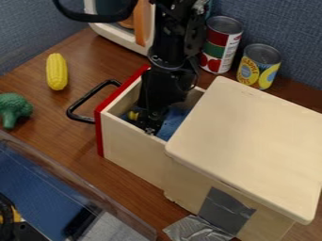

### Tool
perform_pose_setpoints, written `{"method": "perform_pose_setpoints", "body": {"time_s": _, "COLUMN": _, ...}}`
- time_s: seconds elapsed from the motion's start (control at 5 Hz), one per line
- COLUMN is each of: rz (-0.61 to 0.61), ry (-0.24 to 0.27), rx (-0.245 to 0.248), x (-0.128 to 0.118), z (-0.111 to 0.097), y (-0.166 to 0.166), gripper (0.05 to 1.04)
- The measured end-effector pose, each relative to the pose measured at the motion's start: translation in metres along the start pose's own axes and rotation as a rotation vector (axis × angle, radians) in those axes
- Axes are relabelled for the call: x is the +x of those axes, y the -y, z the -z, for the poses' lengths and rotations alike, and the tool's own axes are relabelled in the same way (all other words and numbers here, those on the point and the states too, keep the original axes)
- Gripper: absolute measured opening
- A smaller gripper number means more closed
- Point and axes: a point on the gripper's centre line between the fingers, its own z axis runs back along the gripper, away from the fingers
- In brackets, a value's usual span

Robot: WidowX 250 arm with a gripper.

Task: Take out the yellow banana inside the drawer and put it on the right side of the table

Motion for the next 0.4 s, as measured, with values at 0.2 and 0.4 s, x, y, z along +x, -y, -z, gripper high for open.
{"method": "perform_pose_setpoints", "body": {"time_s": 0.2, "rz": -0.015, "ry": -0.011, "rx": -0.016, "x": -0.0039, "z": 0.0064, "y": -0.0091, "gripper": 0.953}}
{"method": "perform_pose_setpoints", "body": {"time_s": 0.4, "rz": -0.037, "ry": -0.012, "rx": -0.022, "x": -0.0048, "z": 0.0148, "y": -0.0163, "gripper": 0.663}}
